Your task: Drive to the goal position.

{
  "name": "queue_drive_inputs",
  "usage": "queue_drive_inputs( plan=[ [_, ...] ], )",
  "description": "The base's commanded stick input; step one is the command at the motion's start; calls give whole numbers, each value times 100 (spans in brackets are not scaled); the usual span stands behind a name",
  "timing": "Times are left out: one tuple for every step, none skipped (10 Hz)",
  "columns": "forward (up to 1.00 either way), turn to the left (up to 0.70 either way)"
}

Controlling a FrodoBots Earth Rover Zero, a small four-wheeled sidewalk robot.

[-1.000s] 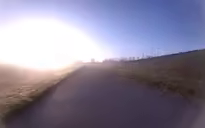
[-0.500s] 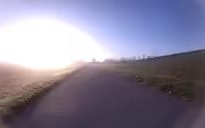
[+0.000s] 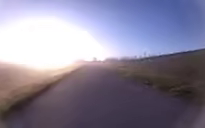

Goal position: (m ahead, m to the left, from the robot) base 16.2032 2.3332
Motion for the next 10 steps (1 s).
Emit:
queue_drive_inputs(
  plan=[
    [100, 0],
    [100, 0],
    [100, 0],
    [100, 0],
    [100, 0],
    [100, 0],
    [100, 0],
    [100, 0],
    [100, 0],
    [100, 0]
  ],
)
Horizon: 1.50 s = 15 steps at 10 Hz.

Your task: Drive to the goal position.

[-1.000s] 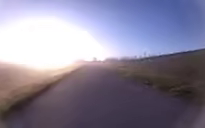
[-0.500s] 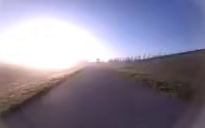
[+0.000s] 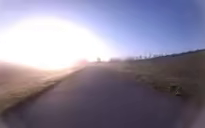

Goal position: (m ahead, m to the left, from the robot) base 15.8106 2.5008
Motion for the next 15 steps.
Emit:
queue_drive_inputs(
  plan=[
    [100, 0],
    [100, 0],
    [100, 0],
    [100, 0],
    [100, 0],
    [100, 0],
    [100, 0],
    [100, 0],
    [100, 0],
    [100, 0],
    [100, 0],
    [100, 0],
    [100, 0],
    [100, 0],
    [100, 0]
  ],
)
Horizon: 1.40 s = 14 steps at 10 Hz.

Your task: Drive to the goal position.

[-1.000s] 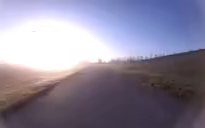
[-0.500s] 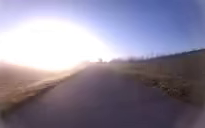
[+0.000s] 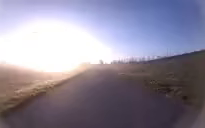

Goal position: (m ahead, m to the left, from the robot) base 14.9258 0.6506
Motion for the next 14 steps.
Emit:
queue_drive_inputs(
  plan=[
    [100, 0],
    [100, 0],
    [100, 0],
    [100, 0],
    [100, 0],
    [100, 0],
    [100, 0],
    [100, 0],
    [100, 0],
    [100, 0],
    [100, 0],
    [100, 0],
    [100, 0],
    [100, 0]
  ],
)
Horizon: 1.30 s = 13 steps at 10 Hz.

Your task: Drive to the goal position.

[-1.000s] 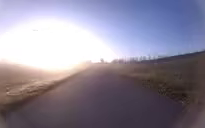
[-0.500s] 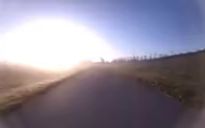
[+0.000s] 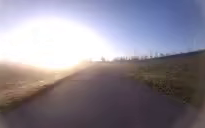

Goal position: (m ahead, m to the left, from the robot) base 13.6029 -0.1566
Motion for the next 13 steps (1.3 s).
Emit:
queue_drive_inputs(
  plan=[
    [100, 0],
    [100, 0],
    [100, 0],
    [100, 0],
    [100, 0],
    [100, 0],
    [100, 0],
    [100, 0],
    [100, 0],
    [100, 0],
    [100, 0],
    [100, 0],
    [100, 0]
  ],
)
